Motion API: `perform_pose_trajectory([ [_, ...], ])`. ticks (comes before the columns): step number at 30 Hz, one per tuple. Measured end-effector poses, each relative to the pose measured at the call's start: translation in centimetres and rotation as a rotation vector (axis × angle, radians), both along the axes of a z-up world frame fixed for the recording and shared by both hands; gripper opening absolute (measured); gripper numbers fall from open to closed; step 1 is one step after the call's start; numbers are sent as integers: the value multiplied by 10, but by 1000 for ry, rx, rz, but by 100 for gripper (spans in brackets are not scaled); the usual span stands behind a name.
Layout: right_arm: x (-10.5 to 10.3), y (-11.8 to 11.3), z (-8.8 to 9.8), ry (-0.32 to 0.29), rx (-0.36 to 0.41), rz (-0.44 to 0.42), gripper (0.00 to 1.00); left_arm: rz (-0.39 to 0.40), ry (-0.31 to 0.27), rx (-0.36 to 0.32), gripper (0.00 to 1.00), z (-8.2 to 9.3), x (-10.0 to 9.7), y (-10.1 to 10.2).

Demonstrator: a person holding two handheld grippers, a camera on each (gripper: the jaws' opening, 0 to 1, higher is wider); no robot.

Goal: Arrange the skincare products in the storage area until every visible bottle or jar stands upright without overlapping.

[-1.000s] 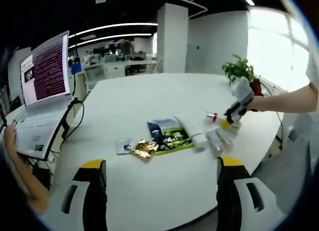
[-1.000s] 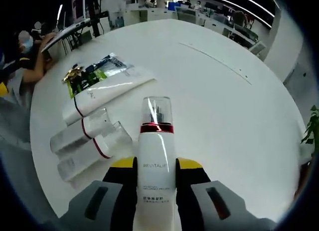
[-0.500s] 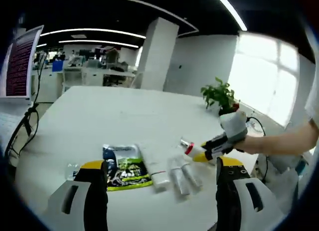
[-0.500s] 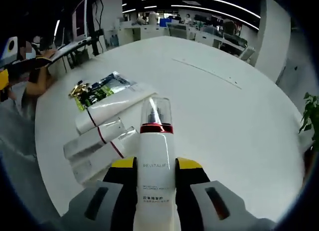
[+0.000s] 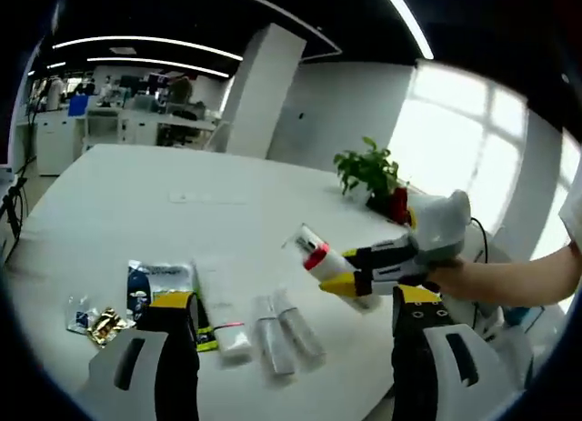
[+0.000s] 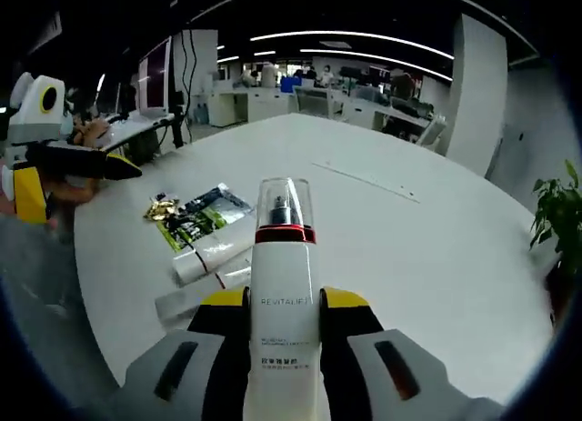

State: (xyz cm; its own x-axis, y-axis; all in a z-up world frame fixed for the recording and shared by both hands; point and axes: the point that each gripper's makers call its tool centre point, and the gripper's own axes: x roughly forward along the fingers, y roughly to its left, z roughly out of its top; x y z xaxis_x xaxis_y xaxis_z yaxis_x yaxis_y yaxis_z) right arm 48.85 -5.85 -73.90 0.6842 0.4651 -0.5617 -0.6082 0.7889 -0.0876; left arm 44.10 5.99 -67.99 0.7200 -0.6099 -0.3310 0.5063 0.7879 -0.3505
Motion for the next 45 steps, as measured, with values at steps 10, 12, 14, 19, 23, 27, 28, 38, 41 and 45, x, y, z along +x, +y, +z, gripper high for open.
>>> perform_pose_trajectory([
  [10, -23, 12, 24, -73, 45, -5, 27, -38, 49, -70, 80, -3, 0, -32],
  [12, -26, 14, 27, -78, 49, -3, 27, -48, 59, -85, 79, -3, 0, -38],
  [14, -32, 16, 30, -87, 54, 2, 27, -64, 66, -111, 77, -1, -1, -46],
  [19, -42, 21, 33, -106, 64, 6, 27, -94, 75, -141, 74, 1, 1, -59],
  [23, -47, 25, 35, -113, 67, 14, 27, -107, 83, -175, 74, 0, 3, -69],
  [27, -51, 30, 37, -116, 62, 26, 27, -122, 113, -188, 72, -7, 2, -74],
  [28, -53, 31, 39, -124, 56, 30, 28, -121, 119, -203, 70, -7, 2, -75],
  [38, -59, 40, 44, -137, 62, 48, 28, -133, 65, -174, 38, 0, 3, -78],
  [41, -59, 39, 45, -143, 63, 31, 28, -139, 48, -169, 35, 1, 3, -78],
  [45, -60, 36, 45, -149, 44, 20, 28, -153, 13, -158, 34, 4, 2, -82],
])
